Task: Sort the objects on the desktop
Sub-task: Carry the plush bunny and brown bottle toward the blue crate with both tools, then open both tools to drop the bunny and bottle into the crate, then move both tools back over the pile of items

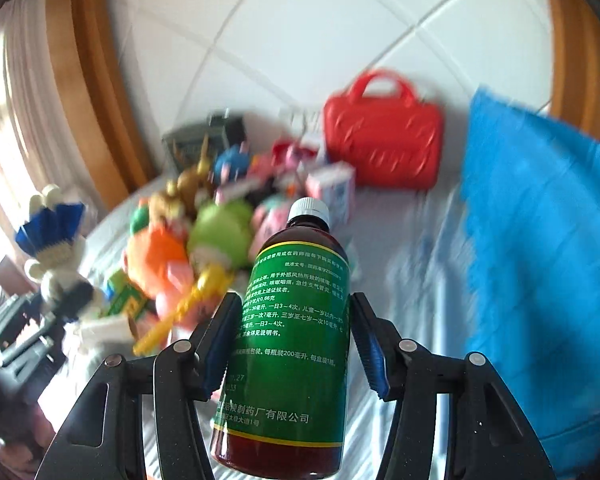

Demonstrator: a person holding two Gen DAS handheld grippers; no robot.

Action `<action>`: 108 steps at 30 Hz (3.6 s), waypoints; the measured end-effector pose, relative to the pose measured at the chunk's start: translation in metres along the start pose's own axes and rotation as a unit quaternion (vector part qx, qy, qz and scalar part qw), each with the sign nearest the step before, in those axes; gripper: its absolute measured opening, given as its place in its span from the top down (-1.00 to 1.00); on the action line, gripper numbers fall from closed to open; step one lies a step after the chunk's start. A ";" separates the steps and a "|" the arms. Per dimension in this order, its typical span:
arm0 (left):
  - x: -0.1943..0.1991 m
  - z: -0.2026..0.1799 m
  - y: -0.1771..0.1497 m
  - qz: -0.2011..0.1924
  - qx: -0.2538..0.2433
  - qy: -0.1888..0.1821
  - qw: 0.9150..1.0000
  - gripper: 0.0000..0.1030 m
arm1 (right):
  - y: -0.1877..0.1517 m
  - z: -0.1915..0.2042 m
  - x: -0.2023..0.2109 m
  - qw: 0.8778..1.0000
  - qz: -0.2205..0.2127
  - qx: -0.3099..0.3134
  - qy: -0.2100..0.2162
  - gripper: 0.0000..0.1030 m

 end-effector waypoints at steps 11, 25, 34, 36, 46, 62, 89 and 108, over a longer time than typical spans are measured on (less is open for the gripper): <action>-0.016 -0.179 0.089 -0.021 -0.050 -0.124 0.991 0.30 | 0.065 -0.123 0.104 0.988 -0.120 -0.047 -0.082 -0.06; -0.153 -0.436 0.166 0.174 -0.046 -0.172 0.968 0.30 | 0.124 -0.376 0.063 0.988 -0.018 -0.035 -0.150 -0.06; -0.200 -0.474 0.118 0.274 -0.090 -0.153 0.945 0.30 | 0.070 -0.443 0.004 0.982 0.127 -0.074 -0.121 -0.06; -0.200 -0.478 0.117 0.269 -0.095 -0.150 0.947 0.29 | 0.068 -0.447 0.000 0.981 0.134 -0.071 -0.118 -0.05; -0.199 -0.467 0.117 0.267 -0.093 -0.132 0.950 0.12 | 0.071 -0.437 0.003 0.986 0.112 -0.062 -0.102 0.00; -0.136 -0.447 0.140 0.190 -0.073 -0.129 0.971 -0.41 | 0.092 -0.422 0.065 0.989 0.026 -0.028 -0.142 -0.99; 0.035 -0.299 0.108 -0.052 0.027 0.024 0.998 -0.55 | 0.034 -0.293 0.157 0.987 -0.148 0.025 -0.054 -1.00; 0.085 -0.030 0.011 0.001 0.089 0.166 0.982 -0.55 | 0.016 -0.074 0.111 0.989 -0.116 0.084 0.042 -1.00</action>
Point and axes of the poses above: each gripper's, at about its wrist camera, not at the fingertips, and x roughly against the way its jaws point, z to its left, y to its top, the point moved 3 cm from there along -x, roughly the way its jaws point, and after that the axes turned 5 degrees about -y, right-handed, at the moved point
